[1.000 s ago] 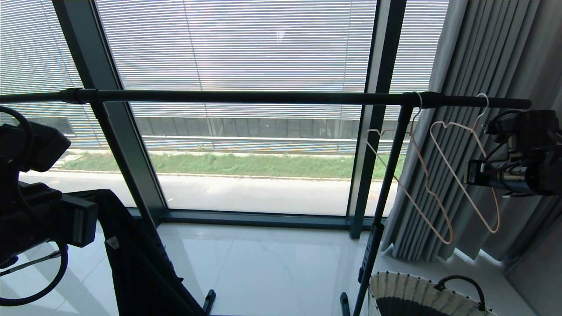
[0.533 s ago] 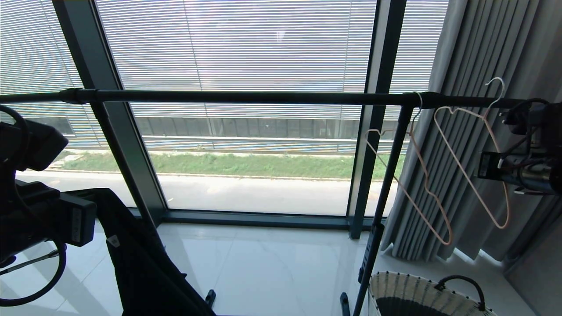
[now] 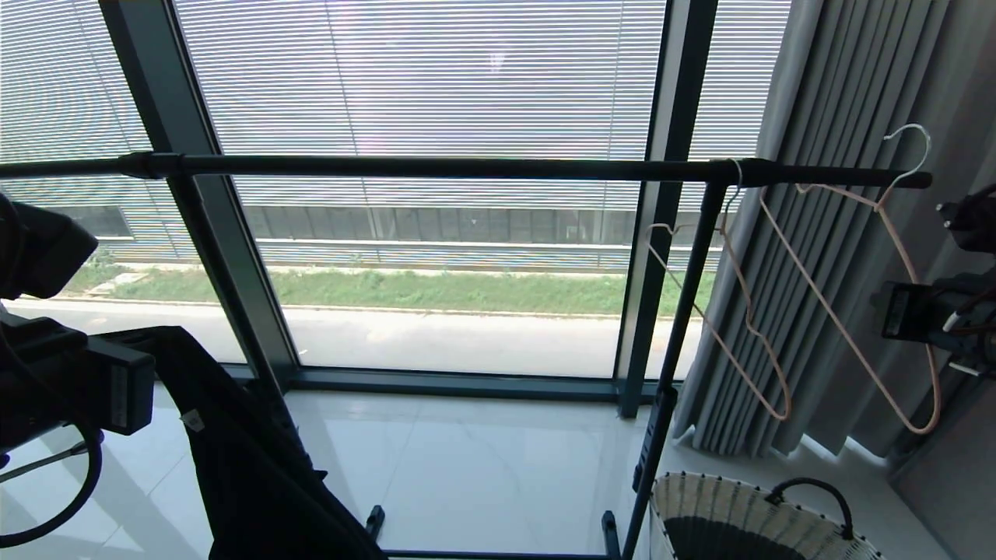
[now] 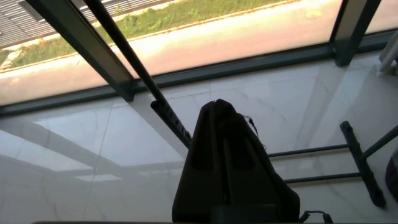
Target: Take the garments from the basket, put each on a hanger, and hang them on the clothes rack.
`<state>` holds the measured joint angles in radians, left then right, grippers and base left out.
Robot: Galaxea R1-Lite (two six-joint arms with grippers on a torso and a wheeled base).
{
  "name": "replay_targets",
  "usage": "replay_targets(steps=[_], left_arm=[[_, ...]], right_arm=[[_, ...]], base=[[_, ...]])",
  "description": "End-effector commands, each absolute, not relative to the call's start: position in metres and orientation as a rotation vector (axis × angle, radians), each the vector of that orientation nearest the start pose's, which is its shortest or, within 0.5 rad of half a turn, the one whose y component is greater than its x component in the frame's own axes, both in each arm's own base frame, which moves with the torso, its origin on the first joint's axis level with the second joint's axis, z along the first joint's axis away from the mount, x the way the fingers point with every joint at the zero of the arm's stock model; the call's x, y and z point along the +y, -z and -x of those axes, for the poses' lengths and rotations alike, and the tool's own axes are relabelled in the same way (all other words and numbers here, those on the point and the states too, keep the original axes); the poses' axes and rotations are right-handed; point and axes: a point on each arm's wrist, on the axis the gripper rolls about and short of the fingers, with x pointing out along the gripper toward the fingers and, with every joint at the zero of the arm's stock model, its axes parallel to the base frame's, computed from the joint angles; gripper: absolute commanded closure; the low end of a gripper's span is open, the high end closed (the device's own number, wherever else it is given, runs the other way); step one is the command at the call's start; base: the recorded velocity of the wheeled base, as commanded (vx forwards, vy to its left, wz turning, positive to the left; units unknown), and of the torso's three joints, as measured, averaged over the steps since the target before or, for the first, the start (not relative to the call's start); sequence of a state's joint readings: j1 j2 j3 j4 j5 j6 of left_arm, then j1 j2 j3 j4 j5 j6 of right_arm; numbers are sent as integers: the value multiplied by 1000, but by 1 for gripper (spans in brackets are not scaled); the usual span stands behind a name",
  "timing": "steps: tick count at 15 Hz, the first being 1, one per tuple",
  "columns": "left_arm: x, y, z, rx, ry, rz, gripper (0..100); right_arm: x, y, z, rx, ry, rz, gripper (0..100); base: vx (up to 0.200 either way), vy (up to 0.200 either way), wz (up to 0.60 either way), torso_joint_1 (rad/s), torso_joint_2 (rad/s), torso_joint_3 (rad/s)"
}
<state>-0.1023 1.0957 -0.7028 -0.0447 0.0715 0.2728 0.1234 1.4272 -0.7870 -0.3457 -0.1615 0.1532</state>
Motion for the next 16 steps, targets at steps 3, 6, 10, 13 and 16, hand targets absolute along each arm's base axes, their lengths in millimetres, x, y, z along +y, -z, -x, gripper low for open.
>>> replay_targets(steps=[3,6,10,13,16], left_arm=[[-13,-238,-143,320,73,-299,100],[-13,-239,-141,309,73,-298,100],[-13,-239,-140,307,76,-298,100],[-14,-240,-140,305,81,-300,100],[-23,-241,-141,295,147,-310,100]], right_arm=[[28,-235,-204,226,9,-86,100],[37,-233,-174,245,-68,-56,100],[40,-242,-123,257,-182,-40,100],[34,-245,-92,255,-312,-52,100],[34,-244,-75,271,-497,-62,100]], base=[[-200,0,0,-9,4,4],[-200,0,0,4,2,1],[-200,0,0,0,0,0],[-200,0,0,-2,2,4],[0,0,0,0,0,0]])
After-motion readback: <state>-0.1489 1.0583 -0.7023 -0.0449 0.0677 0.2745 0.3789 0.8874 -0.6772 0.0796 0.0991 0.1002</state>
